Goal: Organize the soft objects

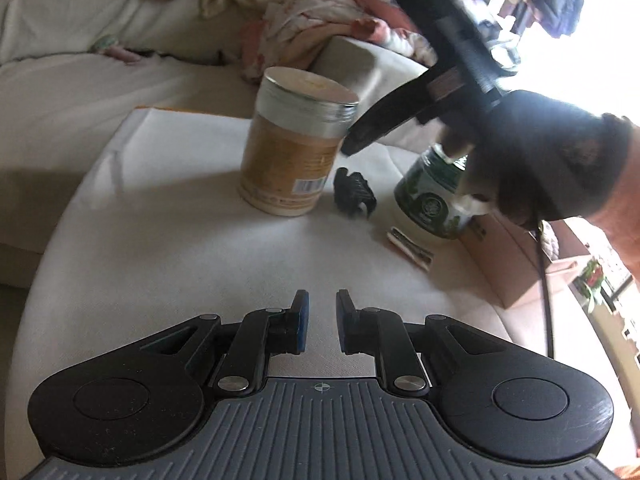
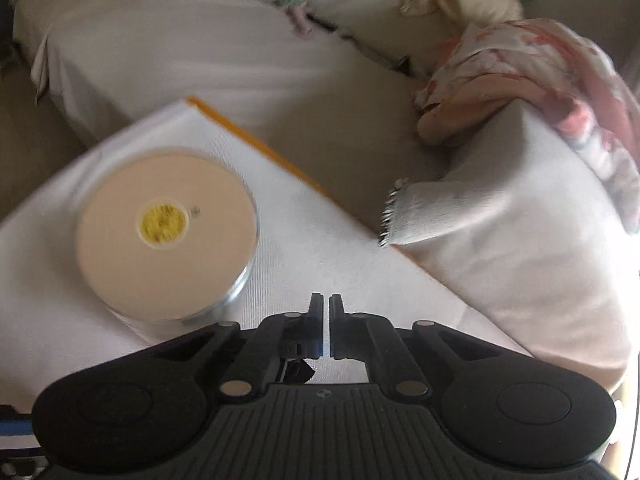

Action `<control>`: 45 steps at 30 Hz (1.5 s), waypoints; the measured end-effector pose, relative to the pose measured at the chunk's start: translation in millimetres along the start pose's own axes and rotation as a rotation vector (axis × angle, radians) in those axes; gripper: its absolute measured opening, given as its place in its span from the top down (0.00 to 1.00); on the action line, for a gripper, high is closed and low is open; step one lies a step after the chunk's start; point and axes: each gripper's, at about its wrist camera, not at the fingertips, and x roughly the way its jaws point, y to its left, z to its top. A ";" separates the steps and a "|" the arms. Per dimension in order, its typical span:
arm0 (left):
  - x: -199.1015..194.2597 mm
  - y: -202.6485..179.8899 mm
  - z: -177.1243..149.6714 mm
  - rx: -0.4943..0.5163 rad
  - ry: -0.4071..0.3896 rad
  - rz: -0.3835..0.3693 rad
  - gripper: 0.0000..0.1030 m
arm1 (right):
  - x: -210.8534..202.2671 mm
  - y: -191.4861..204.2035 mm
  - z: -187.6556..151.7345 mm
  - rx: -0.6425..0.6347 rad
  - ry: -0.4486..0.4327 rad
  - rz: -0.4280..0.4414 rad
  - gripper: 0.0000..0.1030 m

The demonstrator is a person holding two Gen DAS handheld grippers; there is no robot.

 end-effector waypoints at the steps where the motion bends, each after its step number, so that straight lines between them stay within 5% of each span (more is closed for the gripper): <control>1: -0.6 -0.4 -0.7 0.004 -0.002 -0.004 0.84 | 0.6 1.6 -2.5 -0.009 0.010 0.015 0.98; 11: 2.9 -7.5 0.7 -0.002 0.014 0.020 0.84 | -49.0 15.4 -49.9 0.027 0.034 0.329 0.97; 18: 1.7 -19.0 10.3 -0.014 -0.001 0.049 0.84 | -110.2 -1.2 -112.7 0.103 -0.211 0.166 0.93; 24: 11.7 -54.6 28.1 0.019 -0.051 0.038 0.84 | -108.8 -2.0 -174.8 0.212 -0.196 0.146 0.92; 29: 31.7 -103.5 28.5 0.210 -0.058 0.039 0.84 | -101.6 24.2 -215.2 0.200 -0.217 0.121 0.90; 36: 44.9 -121.5 -0.8 0.468 -0.039 0.244 0.79 | -107.0 20.9 -243.3 0.299 -0.298 0.087 0.51; 40: 28.4 -97.3 5.0 0.430 -0.037 0.327 0.79 | -103.2 9.7 -249.2 0.392 -0.303 0.113 0.43; 45: 7.4 -74.6 22.0 0.286 -0.071 0.322 0.80 | -102.1 13.3 -249.4 0.389 -0.305 0.107 0.39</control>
